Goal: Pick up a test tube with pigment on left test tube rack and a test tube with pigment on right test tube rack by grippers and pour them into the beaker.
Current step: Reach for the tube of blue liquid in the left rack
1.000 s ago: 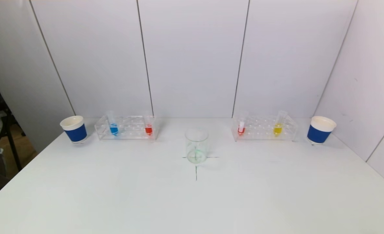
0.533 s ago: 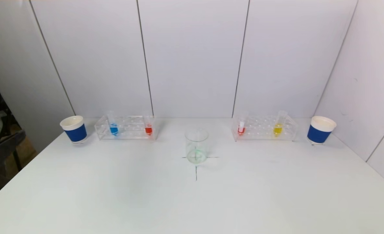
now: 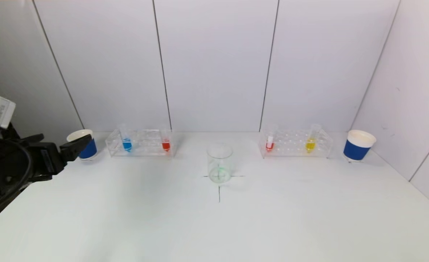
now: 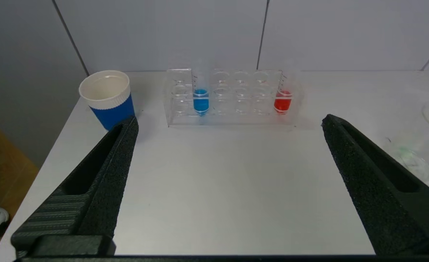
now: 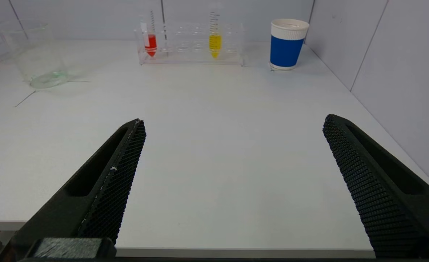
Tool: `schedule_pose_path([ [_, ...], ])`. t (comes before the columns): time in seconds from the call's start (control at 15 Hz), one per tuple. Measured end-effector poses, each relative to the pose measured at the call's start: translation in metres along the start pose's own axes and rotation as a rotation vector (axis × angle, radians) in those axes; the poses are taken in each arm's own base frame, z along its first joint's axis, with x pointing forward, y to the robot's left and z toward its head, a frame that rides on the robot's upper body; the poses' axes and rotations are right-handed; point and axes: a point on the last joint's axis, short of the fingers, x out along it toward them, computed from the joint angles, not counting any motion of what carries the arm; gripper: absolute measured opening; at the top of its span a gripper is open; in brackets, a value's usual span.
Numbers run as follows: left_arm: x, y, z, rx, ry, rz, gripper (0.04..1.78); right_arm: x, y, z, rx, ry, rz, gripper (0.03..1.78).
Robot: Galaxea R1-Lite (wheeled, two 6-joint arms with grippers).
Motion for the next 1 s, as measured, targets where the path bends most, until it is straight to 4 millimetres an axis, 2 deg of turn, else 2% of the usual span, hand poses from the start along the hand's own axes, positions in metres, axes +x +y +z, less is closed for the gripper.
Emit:
schedule_pose_path([
  [0.6,0.093,0.005,-0.062,-0.016,-0.060,-0.002,1.76,0.000,0.000,0.000,0.000,0.000,0.000,1.77],
  [0.8,0.119,0.007,-0.088,-0.015,-0.067,-0.002,1.76,0.000,0.000,0.000,0.000,0.000,0.000,1.77],
  [1.0,0.139,0.013,-0.102,-0.018,-0.051,0.014,1.76,0.000,0.000,0.000,0.000,0.000,0.000,1.77],
])
